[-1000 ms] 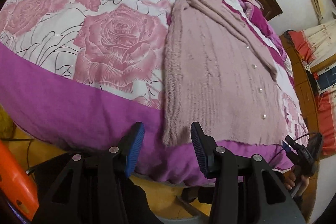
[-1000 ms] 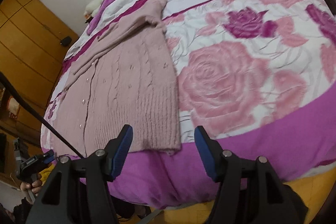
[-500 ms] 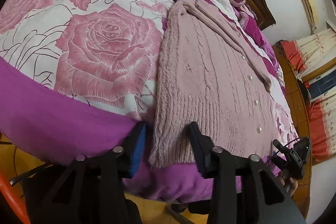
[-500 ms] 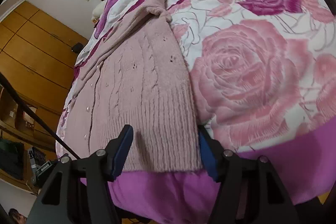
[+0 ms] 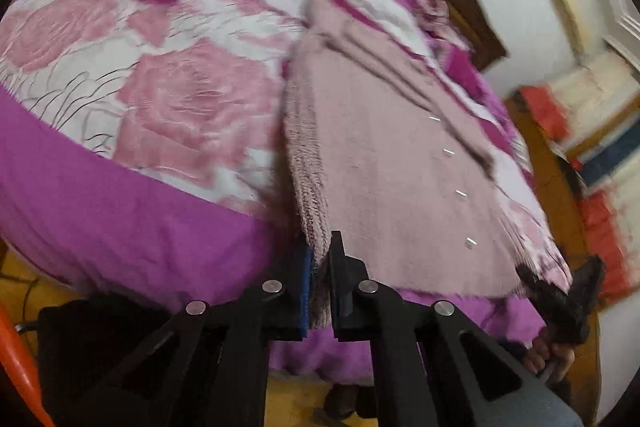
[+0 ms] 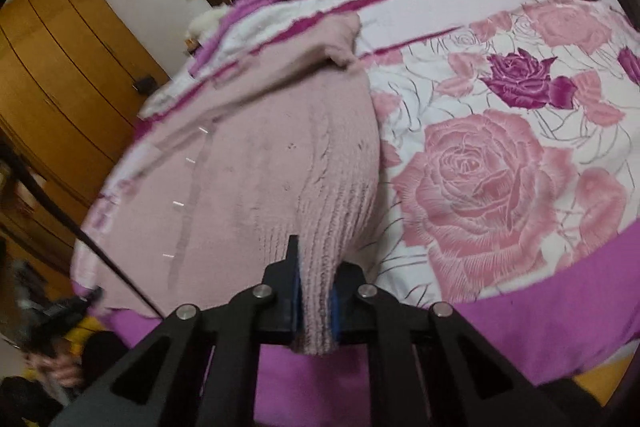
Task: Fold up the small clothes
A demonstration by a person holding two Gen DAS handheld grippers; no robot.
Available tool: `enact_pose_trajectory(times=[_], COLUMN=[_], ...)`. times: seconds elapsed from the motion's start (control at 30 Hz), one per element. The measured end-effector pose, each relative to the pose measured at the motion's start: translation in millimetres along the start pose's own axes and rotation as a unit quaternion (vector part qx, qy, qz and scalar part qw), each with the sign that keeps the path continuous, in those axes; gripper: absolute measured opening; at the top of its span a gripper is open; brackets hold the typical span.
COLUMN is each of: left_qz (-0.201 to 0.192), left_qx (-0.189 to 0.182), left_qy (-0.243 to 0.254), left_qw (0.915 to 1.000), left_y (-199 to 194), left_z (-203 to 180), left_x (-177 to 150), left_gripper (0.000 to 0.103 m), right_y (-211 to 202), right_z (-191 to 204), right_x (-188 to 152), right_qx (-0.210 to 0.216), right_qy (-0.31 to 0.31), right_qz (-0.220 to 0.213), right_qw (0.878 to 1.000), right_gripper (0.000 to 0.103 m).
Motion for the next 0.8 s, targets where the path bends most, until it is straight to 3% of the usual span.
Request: enact_pose_trajectory(times=[0.03, 0.1, 0.2, 0.23, 0.27, 0.33, 0.4, 0.53, 0.8], left_qz=[-0.016, -0.041, -0.066, -0.064, -0.057, -0.039, -0.034, -0.045, -0.074], left_qx=[-0.023, -0.034, 0.001, 0.031, 0.033, 0.008, 0.006, 0.018, -0.005], left_qy=[0.017, 0.032, 0.046, 0.041, 0.037, 0.019, 0.014, 0.021, 0.062], left_qw=[0.9995, 0.9980, 0.9968, 0.9966, 0.9971, 0.9991, 0.9993, 0.9986, 0.9953], left_y=[-10, -21, -25, -22, -21, -22, -27, -43, -88], left_z=[-10, -21, -20, -13, -11, -7, -4, -2, -15], left_x=[-2, 0, 6, 8, 8, 7, 4, -3, -15], left_gripper=[0.000, 0.000, 0.000, 0.000, 0.000, 0.000, 0.000, 0.000, 0.000], right_y=[-7, -20, -28, -30, -31, -35, -45, -68, -114], right_z=[5, 16, 23, 23, 23, 26, 31, 44, 76], right_x=[1, -1, -2, -2, -2, -1, -3, -4, -22], right_qx=[0.011, 0.030, 0.043, 0.044, 0.045, 0.049, 0.051, 0.046, 0.044], right_qy=[-0.004, -0.016, -0.005, 0.001, 0.005, 0.012, 0.009, -0.023, -0.069], right_qz=[-0.007, -0.014, -0.021, -0.026, -0.028, -0.028, -0.034, -0.065, -0.110], right_qw=[1.000, 0.999, 0.999, 0.999, 0.999, 0.998, 0.998, 0.997, 0.991], right_gripper=[0.011, 0.010, 0.010, 0.010, 0.010, 0.010, 0.010, 0.010, 0.010])
Point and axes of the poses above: each gripper's, at about its wrist camera, not at the fingertips, and y roughly the way its jaws point, z to its left, x to its top, the point moved 8 cm from there along y, roughly the way its jaws point, and after that the axes turned 6 degrees about x, right-handed, at the moved point
